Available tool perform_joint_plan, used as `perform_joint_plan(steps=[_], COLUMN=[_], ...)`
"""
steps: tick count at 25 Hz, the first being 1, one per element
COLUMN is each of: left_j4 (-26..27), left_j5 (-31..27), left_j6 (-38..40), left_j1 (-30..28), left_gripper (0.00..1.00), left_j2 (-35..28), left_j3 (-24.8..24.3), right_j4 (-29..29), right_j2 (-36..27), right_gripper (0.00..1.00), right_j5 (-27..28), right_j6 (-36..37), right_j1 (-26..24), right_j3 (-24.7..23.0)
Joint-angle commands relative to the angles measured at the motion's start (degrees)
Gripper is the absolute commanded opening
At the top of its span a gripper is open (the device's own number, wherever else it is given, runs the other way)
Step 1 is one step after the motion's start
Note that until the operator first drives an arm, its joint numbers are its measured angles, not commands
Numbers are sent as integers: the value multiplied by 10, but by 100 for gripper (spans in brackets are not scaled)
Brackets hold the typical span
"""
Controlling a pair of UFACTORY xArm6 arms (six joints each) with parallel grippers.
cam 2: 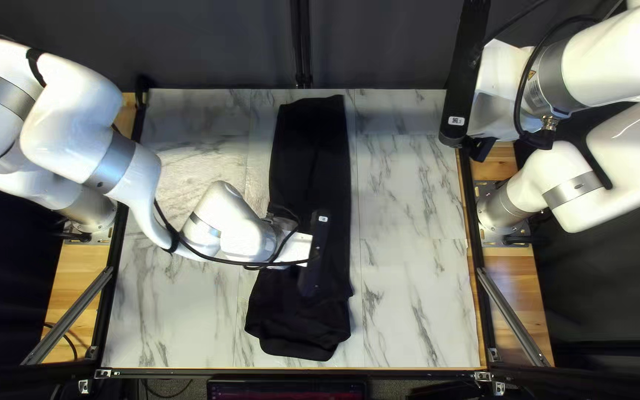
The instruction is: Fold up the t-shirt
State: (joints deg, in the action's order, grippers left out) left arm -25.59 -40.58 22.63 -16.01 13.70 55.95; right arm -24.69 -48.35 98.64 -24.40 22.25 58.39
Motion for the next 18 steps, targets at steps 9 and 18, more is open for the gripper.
perform_joint_plan(steps=[9,18], left_j4=[-71,-81], left_j5=[-54,-114], left_j6=[50,129], left_j1=[-35,-79], left_gripper=[15,100], left_j2=[83,83], left_j3=[81,97], right_j4=[0,0], right_j2=[0,0], right_gripper=[100,100], right_j5=[0,0], right_j6=[0,0], right_j1=[0,0], right_j3=[0,0])
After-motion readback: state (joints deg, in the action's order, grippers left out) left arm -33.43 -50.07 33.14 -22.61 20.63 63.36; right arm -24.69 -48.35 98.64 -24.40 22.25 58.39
